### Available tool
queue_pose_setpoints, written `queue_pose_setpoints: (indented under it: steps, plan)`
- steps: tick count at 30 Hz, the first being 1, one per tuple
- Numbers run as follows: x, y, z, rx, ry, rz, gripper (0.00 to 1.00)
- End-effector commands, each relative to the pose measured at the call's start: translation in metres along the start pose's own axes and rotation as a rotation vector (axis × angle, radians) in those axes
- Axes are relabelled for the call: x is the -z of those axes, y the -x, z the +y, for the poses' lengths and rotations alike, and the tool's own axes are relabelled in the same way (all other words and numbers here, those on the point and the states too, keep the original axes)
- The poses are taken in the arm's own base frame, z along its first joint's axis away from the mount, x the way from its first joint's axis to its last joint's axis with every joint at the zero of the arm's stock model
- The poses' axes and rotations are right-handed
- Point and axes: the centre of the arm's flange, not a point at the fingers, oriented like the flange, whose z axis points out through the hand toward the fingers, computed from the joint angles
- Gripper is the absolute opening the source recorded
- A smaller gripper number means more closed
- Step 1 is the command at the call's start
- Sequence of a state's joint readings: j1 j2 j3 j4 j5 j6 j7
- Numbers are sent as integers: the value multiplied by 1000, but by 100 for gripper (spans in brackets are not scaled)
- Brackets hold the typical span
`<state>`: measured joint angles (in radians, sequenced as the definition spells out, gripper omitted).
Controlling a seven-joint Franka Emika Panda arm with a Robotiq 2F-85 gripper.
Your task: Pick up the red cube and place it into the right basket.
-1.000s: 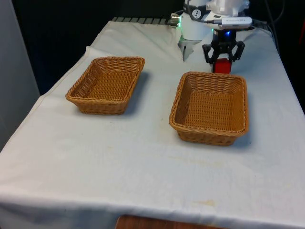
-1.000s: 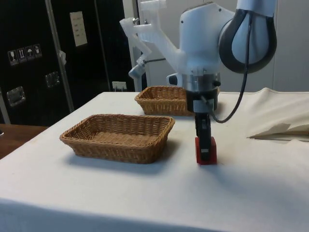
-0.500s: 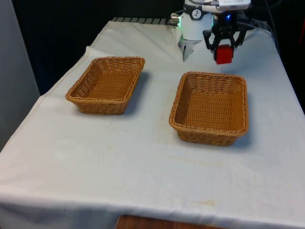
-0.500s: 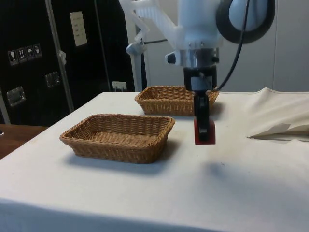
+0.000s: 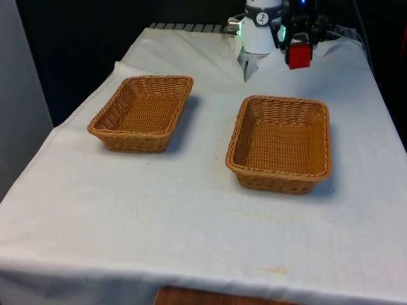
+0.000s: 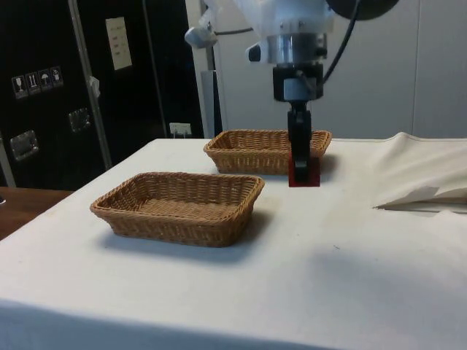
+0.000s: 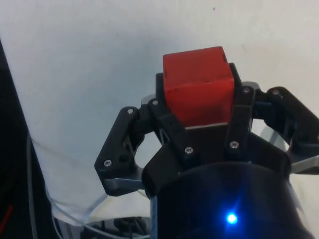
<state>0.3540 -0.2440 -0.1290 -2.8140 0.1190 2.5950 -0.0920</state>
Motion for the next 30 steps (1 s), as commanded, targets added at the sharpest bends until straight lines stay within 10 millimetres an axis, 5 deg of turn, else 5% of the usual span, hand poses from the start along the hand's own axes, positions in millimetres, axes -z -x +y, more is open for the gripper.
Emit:
queue_pose_setpoints:
  steps: [1, 30]
  plan:
    - [5, -2, 6, -2, 12, -5, 3]
    - [11, -34, 104, -7, 15, -2, 3]
